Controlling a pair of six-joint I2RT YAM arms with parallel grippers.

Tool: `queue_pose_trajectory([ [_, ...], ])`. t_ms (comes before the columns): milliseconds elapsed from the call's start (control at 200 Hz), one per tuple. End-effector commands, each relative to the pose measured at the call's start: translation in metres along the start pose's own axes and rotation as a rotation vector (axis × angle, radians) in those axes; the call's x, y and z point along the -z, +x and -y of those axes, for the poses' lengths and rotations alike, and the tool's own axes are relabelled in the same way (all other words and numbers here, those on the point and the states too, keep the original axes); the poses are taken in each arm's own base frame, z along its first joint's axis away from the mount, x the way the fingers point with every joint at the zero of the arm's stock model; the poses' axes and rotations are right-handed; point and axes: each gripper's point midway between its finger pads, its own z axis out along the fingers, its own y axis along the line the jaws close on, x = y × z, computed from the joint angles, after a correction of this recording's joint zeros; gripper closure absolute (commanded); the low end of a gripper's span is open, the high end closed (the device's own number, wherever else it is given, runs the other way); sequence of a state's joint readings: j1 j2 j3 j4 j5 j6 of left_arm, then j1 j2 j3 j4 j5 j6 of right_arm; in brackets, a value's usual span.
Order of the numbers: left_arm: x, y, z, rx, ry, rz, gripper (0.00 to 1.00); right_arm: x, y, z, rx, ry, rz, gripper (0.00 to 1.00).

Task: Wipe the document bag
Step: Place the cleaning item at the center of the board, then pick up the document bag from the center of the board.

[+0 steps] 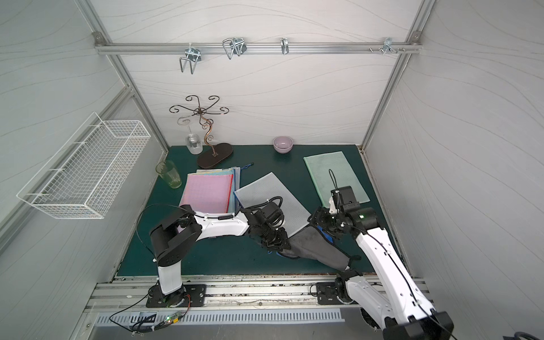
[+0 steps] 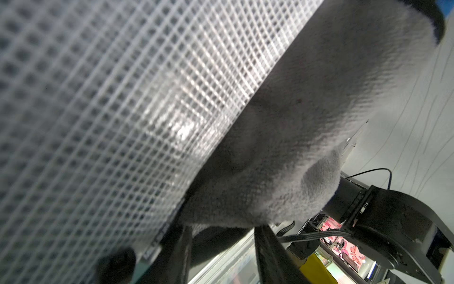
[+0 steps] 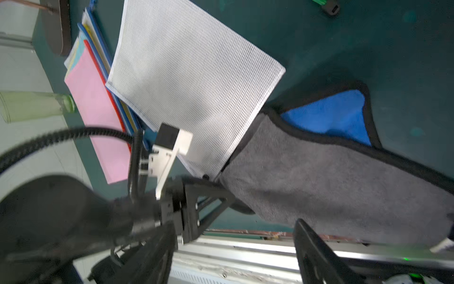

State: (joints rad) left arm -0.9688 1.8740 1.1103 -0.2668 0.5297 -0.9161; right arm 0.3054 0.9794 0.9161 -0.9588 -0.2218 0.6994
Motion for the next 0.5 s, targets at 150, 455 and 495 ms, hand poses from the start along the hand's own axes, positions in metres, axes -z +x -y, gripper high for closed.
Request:
queue_pose_trajectory([
  [150, 0.048, -0.012, -0.004, -0.045, -0.014, 0.148, 0.49, -0.076, -0.046, -0.025, 0.103, -0.06, -0.053, 0.33],
  [455, 0.051, -0.035, -0.018, -0.005, -0.011, 0.216, 0.49, -0.132, -0.063, 0.01, 0.217, 0.122, -0.101, 0.17],
  [495, 0.05, -0.04, -0.021, 0.007, -0.017, 0.229, 0.49, -0.137, -0.063, 0.013, 0.224, 0.136, -0.115, 0.15],
])
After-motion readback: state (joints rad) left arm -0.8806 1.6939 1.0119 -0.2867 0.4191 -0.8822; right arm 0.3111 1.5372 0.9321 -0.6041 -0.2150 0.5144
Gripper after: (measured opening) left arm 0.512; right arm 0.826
